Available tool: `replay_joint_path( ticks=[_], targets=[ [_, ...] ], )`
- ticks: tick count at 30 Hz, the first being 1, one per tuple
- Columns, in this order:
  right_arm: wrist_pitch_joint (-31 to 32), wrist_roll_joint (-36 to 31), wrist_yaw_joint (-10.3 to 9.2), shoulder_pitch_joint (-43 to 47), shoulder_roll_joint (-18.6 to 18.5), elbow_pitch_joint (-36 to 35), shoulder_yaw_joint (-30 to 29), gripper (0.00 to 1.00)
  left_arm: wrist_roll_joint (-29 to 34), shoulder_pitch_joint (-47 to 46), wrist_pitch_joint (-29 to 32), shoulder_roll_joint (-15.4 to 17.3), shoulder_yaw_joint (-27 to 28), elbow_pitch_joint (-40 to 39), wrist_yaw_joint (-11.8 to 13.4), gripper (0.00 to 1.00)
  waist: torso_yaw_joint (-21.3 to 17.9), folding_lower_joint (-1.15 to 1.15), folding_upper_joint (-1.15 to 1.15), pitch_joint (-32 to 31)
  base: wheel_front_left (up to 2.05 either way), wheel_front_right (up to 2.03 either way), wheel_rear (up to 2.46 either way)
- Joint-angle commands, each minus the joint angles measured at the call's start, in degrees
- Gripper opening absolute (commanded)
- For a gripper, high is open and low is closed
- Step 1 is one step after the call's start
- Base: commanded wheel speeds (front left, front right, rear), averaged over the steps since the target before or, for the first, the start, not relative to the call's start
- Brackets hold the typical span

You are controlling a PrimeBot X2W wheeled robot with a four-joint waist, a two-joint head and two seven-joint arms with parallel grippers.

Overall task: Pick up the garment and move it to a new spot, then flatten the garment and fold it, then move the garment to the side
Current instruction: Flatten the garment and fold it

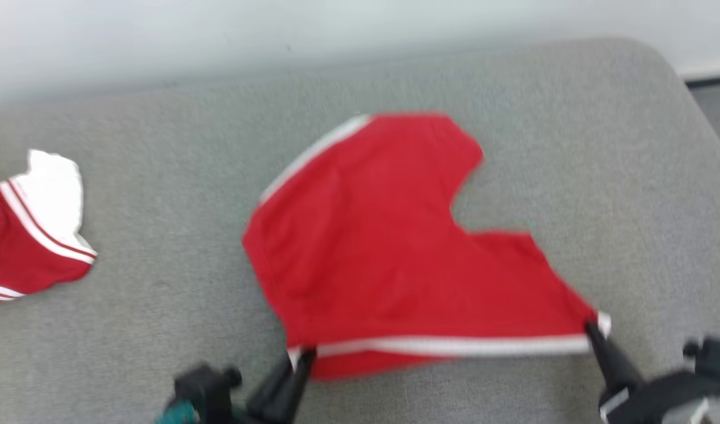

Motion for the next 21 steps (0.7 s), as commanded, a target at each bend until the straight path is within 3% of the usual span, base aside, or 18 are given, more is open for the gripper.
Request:
replay_joint_path(
  ticks=[1, 11, 15, 21],
  targets=[
    [0.59, -0.66, 0.06, 2.47, 0.73, -0.85, -1.00, 0.00, 0.46, 2.19, -0.06, -0.18, 0.40, -0.23, -0.19, 0.00, 1.27, 0.02, 0.02, -2.97, 0.00, 0.00, 0.00],
    [6.30, -5.73, 0.06, 16.51, 7.51, -10.87, -13.05, 0.00, 5.81, 10.43, -0.06, -2.28, 0.84, -0.78, -1.88, 0.00, 2.26, 0.02, 0.02, -5.36, 0.00, 0.00, 0.00],
    [9.48, -7.92, 0.07, 14.83, 10.85, -14.28, -17.52, 0.00, 7.87, 8.03, -0.06, -3.81, 1.38, -1.26, -3.03, 0.00, 3.38, 0.02, 0.02, -4.85, 0.00, 0.00, 0.00],
    [14.42, -12.19, 0.06, 5.46, 14.05, -15.71, -22.35, 0.00, 10.04, 2.82, -0.05, -7.01, 2.44, -0.67, -4.90, 0.00, 5.73, 0.02, 0.02, -2.79, 0.00, 0.00, 0.00]
  ],
)
